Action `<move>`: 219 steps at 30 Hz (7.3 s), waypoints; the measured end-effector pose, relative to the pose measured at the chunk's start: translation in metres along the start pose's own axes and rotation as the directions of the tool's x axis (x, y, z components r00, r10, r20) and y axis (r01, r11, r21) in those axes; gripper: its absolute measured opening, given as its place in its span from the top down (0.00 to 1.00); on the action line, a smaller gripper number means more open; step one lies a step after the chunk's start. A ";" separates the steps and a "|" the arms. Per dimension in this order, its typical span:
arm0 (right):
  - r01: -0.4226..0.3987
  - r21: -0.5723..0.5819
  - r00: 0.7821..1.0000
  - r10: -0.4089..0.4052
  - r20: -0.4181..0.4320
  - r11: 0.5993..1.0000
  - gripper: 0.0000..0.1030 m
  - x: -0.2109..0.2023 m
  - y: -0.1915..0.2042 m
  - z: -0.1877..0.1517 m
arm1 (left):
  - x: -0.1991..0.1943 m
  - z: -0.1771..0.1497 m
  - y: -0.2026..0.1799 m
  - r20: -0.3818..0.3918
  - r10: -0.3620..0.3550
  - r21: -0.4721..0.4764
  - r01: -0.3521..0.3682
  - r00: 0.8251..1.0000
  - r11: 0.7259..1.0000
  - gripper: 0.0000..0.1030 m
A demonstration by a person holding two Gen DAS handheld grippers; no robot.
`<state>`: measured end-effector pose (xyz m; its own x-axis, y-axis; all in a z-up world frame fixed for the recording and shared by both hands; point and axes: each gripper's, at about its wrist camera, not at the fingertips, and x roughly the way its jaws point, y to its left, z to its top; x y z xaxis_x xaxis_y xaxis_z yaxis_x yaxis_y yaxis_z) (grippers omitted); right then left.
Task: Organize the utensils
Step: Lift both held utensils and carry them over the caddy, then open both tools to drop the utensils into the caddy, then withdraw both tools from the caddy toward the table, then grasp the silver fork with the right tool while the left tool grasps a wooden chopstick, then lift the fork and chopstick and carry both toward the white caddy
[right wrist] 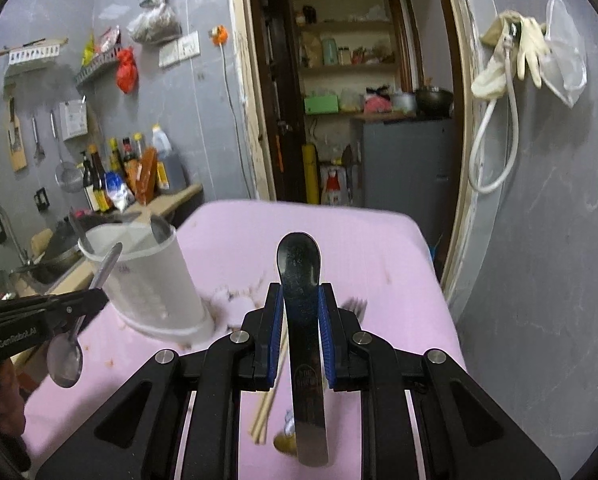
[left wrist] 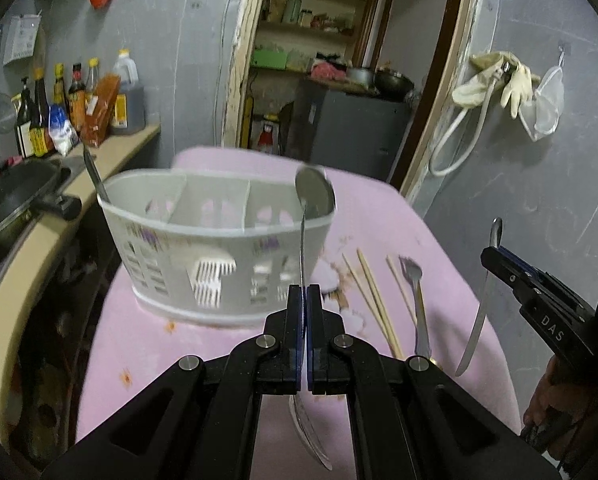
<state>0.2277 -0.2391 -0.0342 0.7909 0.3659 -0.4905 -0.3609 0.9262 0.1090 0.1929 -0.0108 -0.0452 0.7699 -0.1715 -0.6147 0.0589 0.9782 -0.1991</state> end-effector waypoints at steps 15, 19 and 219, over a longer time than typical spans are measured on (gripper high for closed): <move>-0.155 -0.047 0.961 0.162 0.226 0.987 0.86 -0.011 0.046 0.076 | -0.044 0.082 0.054 0.255 0.018 -0.114 0.012 0.967 0.993 1.00; -0.244 -0.032 0.928 0.243 0.281 0.969 0.86 -0.007 0.063 0.094 | -0.048 0.101 0.081 0.307 0.056 -0.170 -0.003 0.950 0.985 1.00; 0.115 0.024 0.953 -0.103 -0.286 0.993 0.85 0.024 -0.037 -0.051 | 0.006 -0.033 0.006 -0.179 -0.066 -0.102 0.048 0.982 0.994 0.98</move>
<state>0.2348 -0.2696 -0.0936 0.6493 0.2268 -0.7259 -0.2557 0.9640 0.0726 0.1769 -0.0100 -0.0749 0.6382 -0.2535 -0.7269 0.0308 0.9519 -0.3050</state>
